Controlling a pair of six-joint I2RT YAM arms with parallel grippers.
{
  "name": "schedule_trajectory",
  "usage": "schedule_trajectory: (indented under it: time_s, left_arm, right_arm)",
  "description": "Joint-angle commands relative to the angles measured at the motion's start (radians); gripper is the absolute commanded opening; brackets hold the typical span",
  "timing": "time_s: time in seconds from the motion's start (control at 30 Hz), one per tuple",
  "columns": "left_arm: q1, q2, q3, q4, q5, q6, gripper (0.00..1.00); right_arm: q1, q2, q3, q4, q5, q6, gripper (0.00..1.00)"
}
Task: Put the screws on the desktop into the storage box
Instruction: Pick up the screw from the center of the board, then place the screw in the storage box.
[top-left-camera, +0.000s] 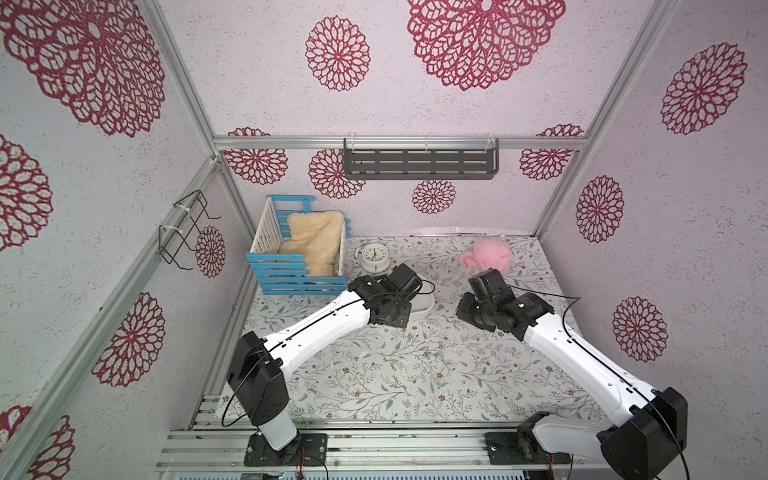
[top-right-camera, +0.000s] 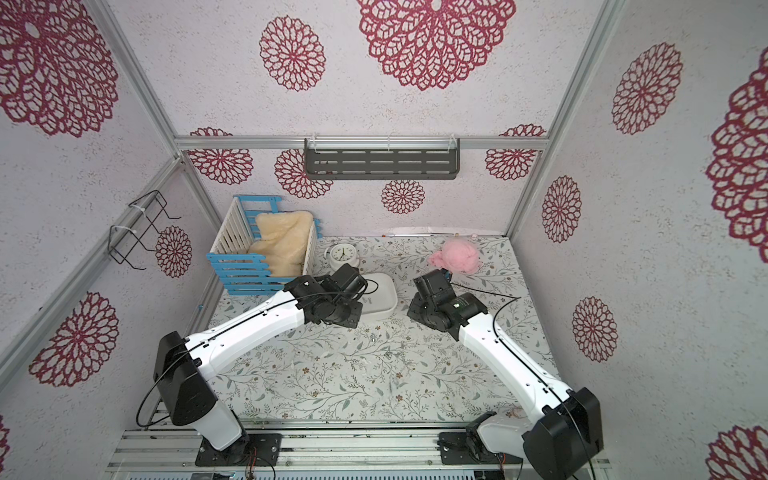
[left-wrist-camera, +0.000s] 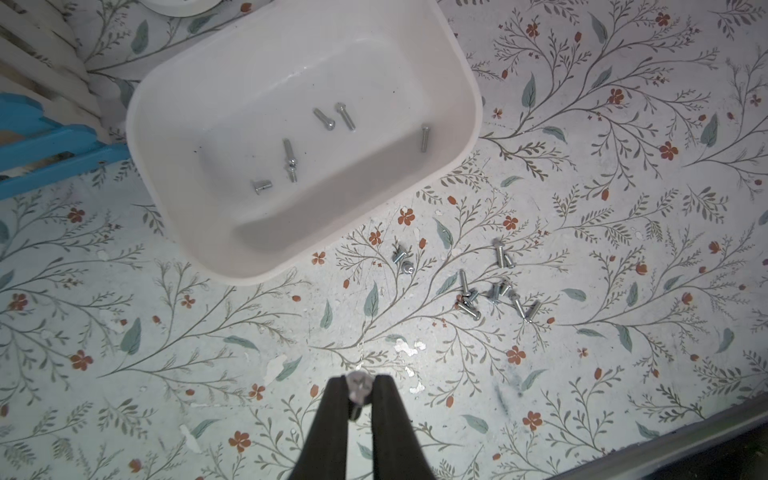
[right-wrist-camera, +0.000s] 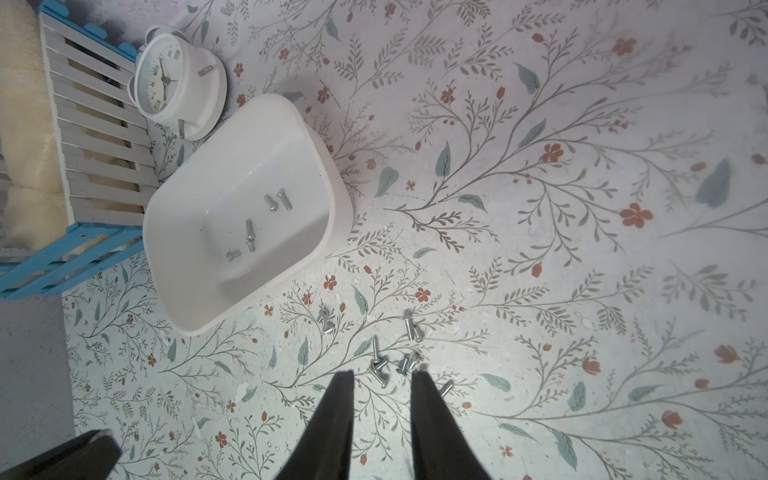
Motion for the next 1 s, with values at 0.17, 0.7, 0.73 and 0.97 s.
schedule_trajectory:
  time_s: [0.17, 0.7, 0.73, 0.97]
  left_arm:
    - [0.128, 0.186, 0.161, -0.045, 0.001, 0.111, 0.12]
    - [0.229, 0.522, 0.307, -0.053, 0.036, 0.156, 0.12]
    - [0.231, 0.529, 0.312, -0.055, 0.036, 0.157, 0.12]
    - [0.231, 0.548, 0.330, -0.064, 0.025, 0.156, 0.19]
  right_arm:
    - [-0.001, 0.013, 0.030, 0.041, -0.023, -0.008, 0.28]
    - [0.025, 0.043, 0.014, 0.085, -0.044, -0.010, 0.28]
    - [0.025, 0.041, 0.013, 0.082, -0.042, -0.011, 0.28]
    - [0.026, 0.018, 0.002, 0.069, -0.035, -0.009, 0.28]
